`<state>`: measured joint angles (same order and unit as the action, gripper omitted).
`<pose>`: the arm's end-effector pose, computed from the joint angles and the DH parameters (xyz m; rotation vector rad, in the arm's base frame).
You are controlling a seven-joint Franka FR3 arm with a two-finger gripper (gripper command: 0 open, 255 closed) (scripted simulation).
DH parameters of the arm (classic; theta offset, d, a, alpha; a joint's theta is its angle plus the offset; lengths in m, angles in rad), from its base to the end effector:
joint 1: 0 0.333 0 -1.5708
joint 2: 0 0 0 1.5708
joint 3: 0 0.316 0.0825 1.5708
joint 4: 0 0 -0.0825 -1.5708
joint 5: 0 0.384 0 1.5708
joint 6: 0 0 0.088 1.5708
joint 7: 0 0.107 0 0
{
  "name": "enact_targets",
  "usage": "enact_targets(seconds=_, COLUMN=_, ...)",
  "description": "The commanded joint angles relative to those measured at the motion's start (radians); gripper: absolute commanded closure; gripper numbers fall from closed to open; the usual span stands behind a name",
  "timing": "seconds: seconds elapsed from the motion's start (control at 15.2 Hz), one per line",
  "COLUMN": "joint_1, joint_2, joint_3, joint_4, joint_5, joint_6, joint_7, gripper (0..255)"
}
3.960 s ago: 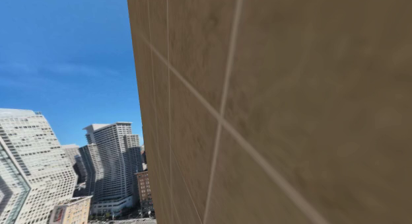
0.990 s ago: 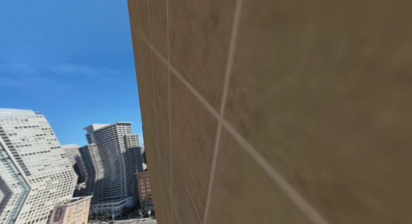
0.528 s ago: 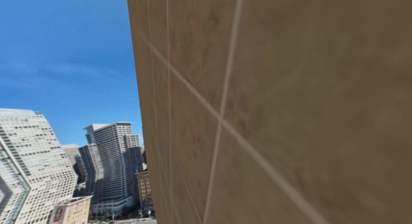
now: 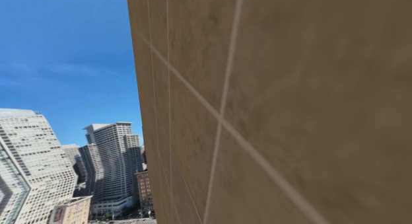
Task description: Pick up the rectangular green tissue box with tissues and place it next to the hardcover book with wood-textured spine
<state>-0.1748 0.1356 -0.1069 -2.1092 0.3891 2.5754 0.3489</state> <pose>0.5683 -0.1697 0.3867 -2.5510 1.2672 -0.4614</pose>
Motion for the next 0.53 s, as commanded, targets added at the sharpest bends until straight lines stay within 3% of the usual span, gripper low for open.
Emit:
enact_targets(seconds=0.0, joint_1=0.002, joint_2=-0.014, joint_3=-0.003, joint_4=0.010, joint_5=-0.016, joint_6=-0.026, joint_7=0.016, gripper=255)
enact_targets(seconds=0.46, joint_1=0.003, joint_2=-0.059, joint_3=-0.011, joint_4=0.050, joint_5=-0.059, joint_6=-0.107, joint_7=0.060, gripper=255)
